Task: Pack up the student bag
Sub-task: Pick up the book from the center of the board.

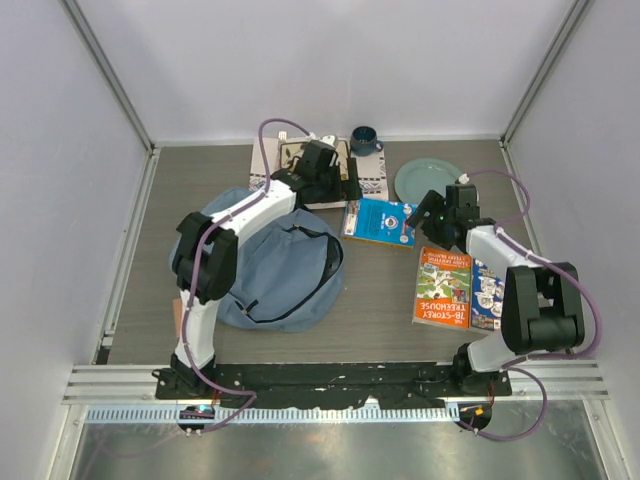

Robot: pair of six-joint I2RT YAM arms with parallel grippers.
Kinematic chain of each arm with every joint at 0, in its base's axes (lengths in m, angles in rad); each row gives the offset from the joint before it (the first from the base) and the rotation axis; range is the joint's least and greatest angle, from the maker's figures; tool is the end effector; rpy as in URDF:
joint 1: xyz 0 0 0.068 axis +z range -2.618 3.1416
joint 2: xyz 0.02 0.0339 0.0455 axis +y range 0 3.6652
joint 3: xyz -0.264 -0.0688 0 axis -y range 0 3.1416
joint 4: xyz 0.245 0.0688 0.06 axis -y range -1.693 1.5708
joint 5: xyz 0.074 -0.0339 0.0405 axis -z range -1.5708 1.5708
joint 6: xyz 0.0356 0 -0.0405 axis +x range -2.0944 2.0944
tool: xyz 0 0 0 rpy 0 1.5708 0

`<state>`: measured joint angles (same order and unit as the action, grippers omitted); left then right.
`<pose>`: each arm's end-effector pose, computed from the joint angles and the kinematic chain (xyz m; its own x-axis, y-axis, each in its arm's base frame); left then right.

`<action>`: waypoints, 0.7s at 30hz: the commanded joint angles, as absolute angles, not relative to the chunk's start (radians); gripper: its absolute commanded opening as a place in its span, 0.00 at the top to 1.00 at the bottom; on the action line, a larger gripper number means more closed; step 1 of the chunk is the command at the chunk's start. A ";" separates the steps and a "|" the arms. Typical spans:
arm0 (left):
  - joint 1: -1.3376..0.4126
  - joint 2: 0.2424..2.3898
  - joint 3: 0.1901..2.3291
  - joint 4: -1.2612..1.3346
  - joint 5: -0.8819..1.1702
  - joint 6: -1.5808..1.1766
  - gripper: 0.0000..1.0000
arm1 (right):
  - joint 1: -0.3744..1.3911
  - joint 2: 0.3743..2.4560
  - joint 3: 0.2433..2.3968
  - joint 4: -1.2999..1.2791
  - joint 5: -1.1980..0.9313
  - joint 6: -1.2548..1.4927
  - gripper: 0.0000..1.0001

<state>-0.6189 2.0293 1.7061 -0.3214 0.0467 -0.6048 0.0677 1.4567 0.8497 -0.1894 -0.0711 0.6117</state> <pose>0.3866 -0.2774 0.2635 -0.7494 -0.1636 -0.6416 0.2234 0.8497 -0.4776 0.3011 0.0230 0.2070 -0.6511 0.5300 -0.5433 0.3137 0.8398 0.4431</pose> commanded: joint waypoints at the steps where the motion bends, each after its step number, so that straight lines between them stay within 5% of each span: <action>1: -0.623 2.107 1.789 -0.333 0.107 -0.594 0.00 | 0.064 1.540 0.911 -0.046 -0.115 0.631 0.18; 21: -0.621 2.283 1.813 -0.298 0.207 -0.607 0.01 | 0.055 1.726 0.977 0.054 -0.201 0.618 0.20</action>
<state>-0.6216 2.2646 1.7752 -0.3283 0.1459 -0.6022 0.0566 1.7229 0.9501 -0.0315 -0.1524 0.6262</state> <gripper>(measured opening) 0.994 0.813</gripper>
